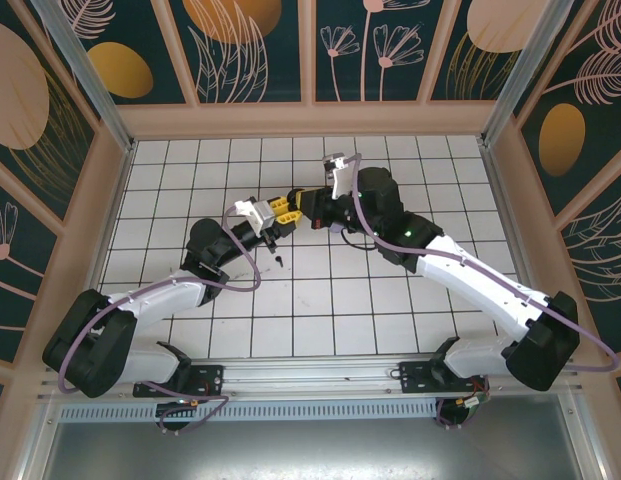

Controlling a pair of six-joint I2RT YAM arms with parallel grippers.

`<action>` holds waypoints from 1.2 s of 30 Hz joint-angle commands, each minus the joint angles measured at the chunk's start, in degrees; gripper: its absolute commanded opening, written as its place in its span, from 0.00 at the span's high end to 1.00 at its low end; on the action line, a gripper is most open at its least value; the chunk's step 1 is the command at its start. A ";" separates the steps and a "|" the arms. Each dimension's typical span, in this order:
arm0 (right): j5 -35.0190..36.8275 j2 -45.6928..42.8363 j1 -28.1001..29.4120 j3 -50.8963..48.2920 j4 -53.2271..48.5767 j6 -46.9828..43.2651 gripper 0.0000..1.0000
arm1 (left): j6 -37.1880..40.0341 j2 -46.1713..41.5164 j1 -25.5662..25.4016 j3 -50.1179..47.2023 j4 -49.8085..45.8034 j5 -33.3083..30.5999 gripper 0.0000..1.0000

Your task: Insert wireless bluetooth earbuds into charging case

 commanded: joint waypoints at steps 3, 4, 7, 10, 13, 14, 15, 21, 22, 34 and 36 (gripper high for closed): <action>-2.35 0.84 -0.45 3.16 -2.50 -1.85 0.98 | 1.83 -1.46 -0.14 0.97 -0.13 2.31 1.00; -2.89 0.91 -0.41 3.38 -3.21 -2.21 0.98 | 1.86 -1.56 -0.11 0.99 -0.19 2.30 1.00; -4.29 0.95 -0.43 4.02 -6.33 -3.92 0.98 | 2.03 -1.56 -0.14 1.21 -0.55 2.50 1.00; -3.39 0.31 -0.43 3.97 -9.56 -5.49 0.98 | 2.00 -1.85 -0.14 1.45 -0.82 3.00 1.00; -2.33 -1.15 -0.91 3.31 -10.85 -5.99 0.98 | 2.12 -2.03 -0.14 1.54 -1.16 3.29 1.00; -1.96 -1.94 -1.19 3.06 -10.79 -5.84 0.98 | 2.22 -2.13 -0.14 1.55 -1.24 3.28 1.00; -1.68 -2.65 -1.53 2.83 -10.53 -5.61 0.97 | 2.22 -2.15 -0.10 1.54 -1.26 3.29 1.00; -1.19 -6.44 -2.45 2.40 -8.55 -5.86 0.79 | 1.28 -1.87 -0.13 1.47 -1.44 4.04 1.00; -1.37 -6.75 -2.45 2.59 -8.86 -6.38 0.77 | 1.10 -1.91 -0.09 1.46 -1.46 4.45 1.00; -3.84 -5.83 -2.45 9.80 -22.57 -18.57 0.40 | -2.79 0.38 -0.14 3.65 -5.13 15.80 1.00; -4.56 -5.52 -2.45 10.50 -24.06 -19.07 0.44 | -3.01 0.50 -0.14 3.83 -5.34 16.66 1.00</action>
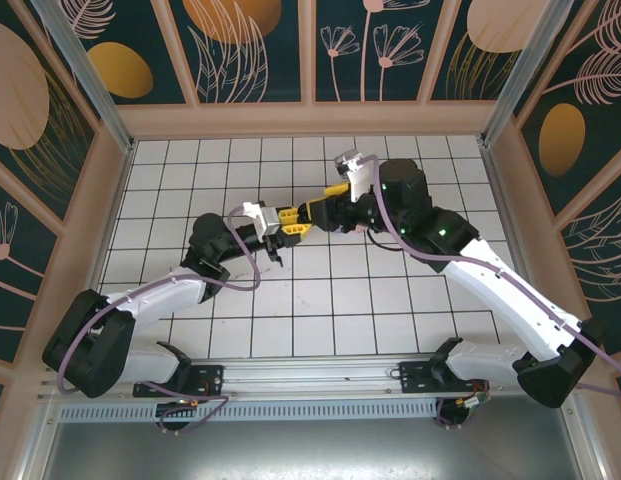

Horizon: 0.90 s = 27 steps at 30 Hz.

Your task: Insert wireless bluetooth earbuds into charging case

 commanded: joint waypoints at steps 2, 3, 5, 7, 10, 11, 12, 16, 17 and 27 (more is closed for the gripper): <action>-2.73 1.04 -0.24 3.01 -5.80 -3.52 0.47 | -1.35 0.57 -0.12 2.20 -1.40 5.06 1.00; -3.40 1.28 -0.24 3.18 -6.17 -3.54 0.48 | -1.55 0.72 -0.12 2.72 -2.23 5.64 1.00; -4.18 1.88 -0.24 3.45 -7.00 -3.60 0.50 | -1.61 0.99 -0.10 3.58 -3.49 6.59 1.00; -4.88 2.51 -0.16 3.76 -7.84 -3.86 0.51 | -1.74 1.31 -0.12 4.02 -3.88 7.06 1.00; -5.74 3.23 0.00 3.84 -8.58 -4.18 0.52 | -1.88 1.67 -0.12 4.51 -4.45 7.31 1.00; -5.49 3.35 0.02 3.63 -8.72 -4.14 0.52 | -1.77 1.60 -0.12 4.63 -4.50 7.40 1.00; -5.39 3.44 0.02 3.44 -8.72 -4.23 0.52 | -1.72 1.69 -0.12 4.62 -4.50 7.32 1.00; -5.36 3.79 0.02 3.27 -8.55 -4.06 0.53 | -1.43 1.62 -0.10 4.56 -4.67 7.23 1.00; -5.43 4.00 0.02 3.33 -8.55 -4.05 0.54 | -1.49 1.65 -0.12 4.60 -4.75 7.16 1.00; -5.12 3.41 0.33 3.53 -8.15 -3.61 0.60 | -0.91 1.43 -0.12 4.65 -5.29 6.23 1.00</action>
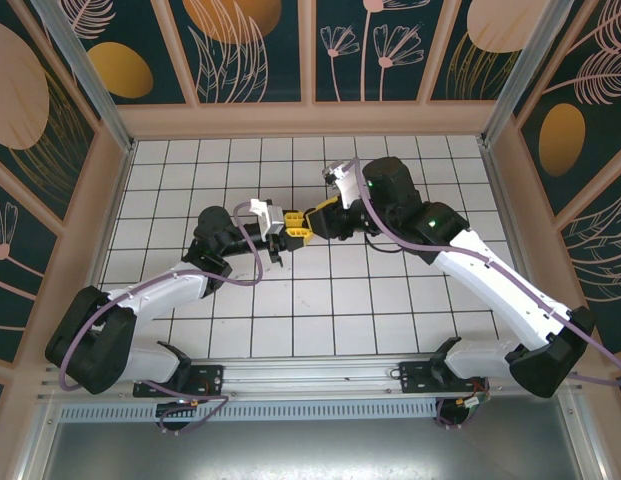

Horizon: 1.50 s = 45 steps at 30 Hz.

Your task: Insert wireless bluetooth earbuds into charging case

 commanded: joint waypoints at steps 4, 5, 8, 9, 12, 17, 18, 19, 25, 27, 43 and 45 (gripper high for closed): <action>-1.19 -0.82 0.62 2.05 -0.89 -0.64 0.61 | 0.23 0.35 -0.12 1.94 -0.15 0.42 1.00; -1.15 -0.95 0.85 2.14 -0.87 -0.66 0.61 | 0.27 0.45 -0.12 2.03 -0.41 0.38 1.00; -0.76 -1.08 1.45 2.36 -1.19 -0.57 0.61 | 0.62 0.58 -0.12 2.21 -0.78 0.25 1.00; -0.51 -1.08 1.64 2.43 -1.30 -0.64 0.61 | 0.69 0.61 -0.10 2.22 -0.79 0.21 1.00; -0.23 -1.24 2.19 2.26 -1.48 -0.69 0.63 | 0.80 0.65 -0.12 2.29 -0.95 0.19 1.00; 0.73 -1.52 2.58 1.20 -1.54 -0.51 0.64 | 0.90 0.29 -0.12 2.29 -1.10 -0.13 1.00; 0.98 -1.65 2.59 0.92 -1.54 -0.54 0.64 | 0.94 0.22 -0.12 2.31 -1.14 -0.07 1.00; 1.44 -1.76 2.57 0.64 -1.47 -0.47 0.64 | 0.97 0.14 -0.12 2.29 -1.20 -0.09 1.00; 3.82 -1.72 2.48 -0.05 -1.21 -0.55 0.63 | 0.87 -0.41 -0.12 2.31 -1.32 0.07 1.00; 4.46 -1.45 2.48 -0.04 -1.21 -0.65 0.63 | 0.98 -0.48 -0.12 2.29 -1.32 0.13 1.00; 4.65 1.28 2.48 -0.48 -1.37 -0.99 0.65 | 1.39 -1.19 -0.12 2.81 -1.78 0.03 1.00; 4.57 1.55 2.48 -0.57 -1.55 -0.99 0.66 | 1.42 -1.14 -0.12 2.91 -1.93 -0.01 1.00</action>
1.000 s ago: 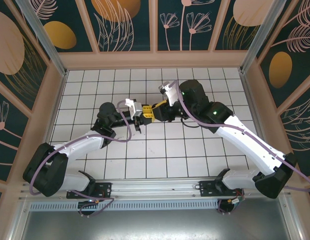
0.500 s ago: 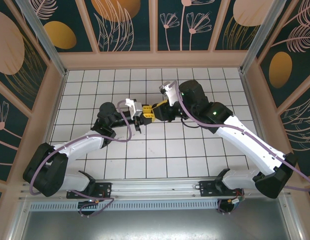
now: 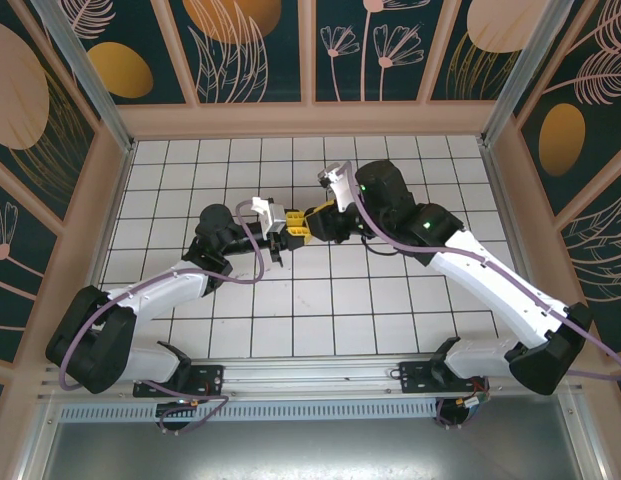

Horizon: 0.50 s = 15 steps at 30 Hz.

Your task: Insert wireless bluetooth earbuds into charging case

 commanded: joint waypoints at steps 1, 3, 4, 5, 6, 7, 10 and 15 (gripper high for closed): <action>0.39 0.76 0.21 -0.91 -0.53 -1.05 0.66 | 1.27 -1.41 -0.12 1.95 0.52 0.40 1.00; 0.62 0.68 0.21 -1.25 -0.35 -0.97 0.67 | 1.29 -1.36 -0.11 1.96 0.58 0.43 1.00; 0.86 0.68 0.21 -1.24 -0.21 -0.97 0.66 | 1.16 -1.47 -0.12 2.03 0.64 0.43 1.00; 1.05 0.76 0.21 -1.30 -0.22 -1.01 0.67 | 1.16 -1.47 -0.12 2.03 0.64 0.40 1.00; 1.24 0.77 0.23 -1.26 -0.20 -0.97 0.67 | 1.20 -1.47 -0.12 2.16 0.65 0.44 1.00; 1.59 0.77 0.25 -1.34 -0.10 -1.01 0.67 | 1.14 -1.56 -0.10 2.19 0.65 0.47 1.00; 2.79 0.86 0.21 -1.41 -0.06 -0.99 0.67 | 0.77 -1.62 -0.10 2.30 0.51 0.57 1.00; 3.35 1.38 0.55 -1.42 -0.32 -1.40 0.67 | 0.63 -1.78 -0.12 2.38 0.73 0.60 1.00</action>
